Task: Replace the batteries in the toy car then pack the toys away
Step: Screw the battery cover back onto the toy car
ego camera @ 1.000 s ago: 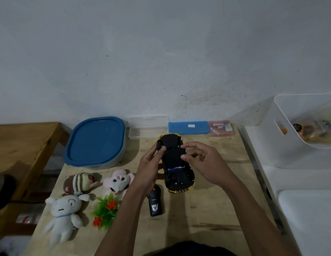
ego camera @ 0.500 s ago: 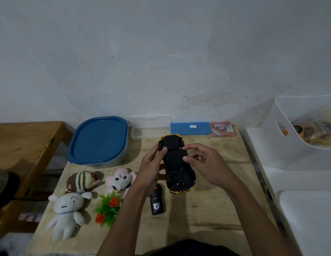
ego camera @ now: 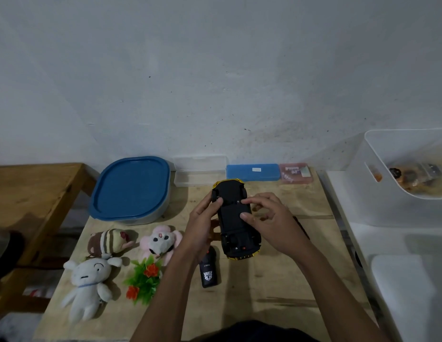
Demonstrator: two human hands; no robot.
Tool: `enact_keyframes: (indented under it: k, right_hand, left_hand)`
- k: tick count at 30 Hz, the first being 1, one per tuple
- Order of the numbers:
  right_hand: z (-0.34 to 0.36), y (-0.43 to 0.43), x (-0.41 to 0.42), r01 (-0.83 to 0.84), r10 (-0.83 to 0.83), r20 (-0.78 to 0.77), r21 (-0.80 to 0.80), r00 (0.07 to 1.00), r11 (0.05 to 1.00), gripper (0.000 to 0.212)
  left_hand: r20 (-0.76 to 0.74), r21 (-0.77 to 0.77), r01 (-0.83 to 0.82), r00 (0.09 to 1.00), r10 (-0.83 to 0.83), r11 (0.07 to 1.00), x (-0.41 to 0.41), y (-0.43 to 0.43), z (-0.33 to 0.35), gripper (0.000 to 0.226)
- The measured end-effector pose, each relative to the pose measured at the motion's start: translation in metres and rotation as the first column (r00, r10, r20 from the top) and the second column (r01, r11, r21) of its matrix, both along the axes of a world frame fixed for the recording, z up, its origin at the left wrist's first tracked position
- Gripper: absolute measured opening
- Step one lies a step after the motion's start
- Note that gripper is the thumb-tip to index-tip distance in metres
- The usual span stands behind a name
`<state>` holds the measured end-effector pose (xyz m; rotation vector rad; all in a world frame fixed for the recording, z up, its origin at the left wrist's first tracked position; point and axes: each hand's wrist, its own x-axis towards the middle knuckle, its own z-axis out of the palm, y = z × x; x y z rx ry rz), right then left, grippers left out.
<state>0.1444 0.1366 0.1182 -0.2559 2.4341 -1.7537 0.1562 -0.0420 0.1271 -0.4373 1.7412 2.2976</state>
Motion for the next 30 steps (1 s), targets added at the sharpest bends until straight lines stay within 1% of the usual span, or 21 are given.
enact_keyframes:
  k: [4,7,9,12,15,20,23,25,26,27,28,29,30]
  right_hand:
    - [-0.001,-0.003,0.005,0.037,-0.029,0.095,-0.077,0.995,0.996,0.035]
    - [0.003,-0.005,0.006,0.083,-0.043,0.261,-0.145,0.964,0.986,0.044]
    - [0.007,-0.006,0.007,0.060,0.019,0.361,-0.206,0.932,0.977,0.039]
    - [0.011,-0.007,0.010,0.063,0.082,0.439,-0.306,0.895,0.950,0.025]
    - [0.013,-0.008,0.010,0.102,0.058,0.452,-0.322,0.890,0.941,0.018]
    - [-0.002,-0.011,0.005,0.130,0.015,0.427,-0.309,0.904,0.942,0.024]
    - [-0.008,-0.004,0.001,0.100,0.039,0.439,-0.290,0.898,0.952,0.024]
    - [-0.016,0.005,-0.002,0.061,0.053,0.415,-0.257,0.908,0.964,0.029]
    - [-0.024,0.012,-0.005,0.069,0.020,0.384,-0.216,0.923,0.974,0.034]
    - [-0.036,0.018,-0.009,0.117,-0.054,0.353,-0.159,0.934,0.980,0.038]
    - [-0.048,0.024,-0.013,0.198,-0.162,0.325,-0.079,0.932,0.977,0.041]
    - [-0.062,0.030,-0.018,0.298,-0.297,0.291,0.042,0.909,0.954,0.045]
    - [-0.075,0.037,-0.022,0.375,-0.417,0.236,0.202,0.878,0.905,0.053]
  left_hand:
    - [-0.020,0.000,0.022,1.000,-0.022,1.000,0.000,-0.001,-0.004,0.034]
    - [-0.039,-0.002,0.024,0.999,-0.024,1.000,0.001,-0.002,-0.009,0.041]
    - [-0.051,-0.006,0.021,0.998,-0.021,1.000,0.001,-0.001,-0.011,0.042]
    - [-0.066,-0.018,0.027,0.997,-0.028,0.999,0.001,0.000,-0.013,0.046]
    - [-0.079,-0.017,0.042,0.996,-0.043,0.999,0.000,0.002,-0.014,0.051]
    - [-0.078,-0.005,0.052,0.996,-0.052,0.999,-0.003,0.006,-0.017,0.057]
    - [-0.052,0.009,0.052,0.997,-0.052,0.999,-0.002,0.009,-0.020,0.056]
    - [-0.025,0.016,0.061,0.998,-0.060,0.998,-0.002,0.011,-0.023,0.055]
    - [-0.015,0.016,0.067,0.998,-0.066,0.998,-0.002,0.011,-0.024,0.055]
    - [-0.005,0.018,0.067,0.998,-0.067,0.998,-0.003,0.011,-0.025,0.054]
    - [0.003,0.021,0.062,0.998,-0.062,0.998,-0.004,0.010,-0.025,0.054]
    - [0.006,0.025,0.058,0.998,-0.058,0.998,-0.005,0.009,-0.025,0.055]
    - [0.006,0.023,0.059,0.998,-0.059,0.998,-0.006,0.007,-0.026,0.057]
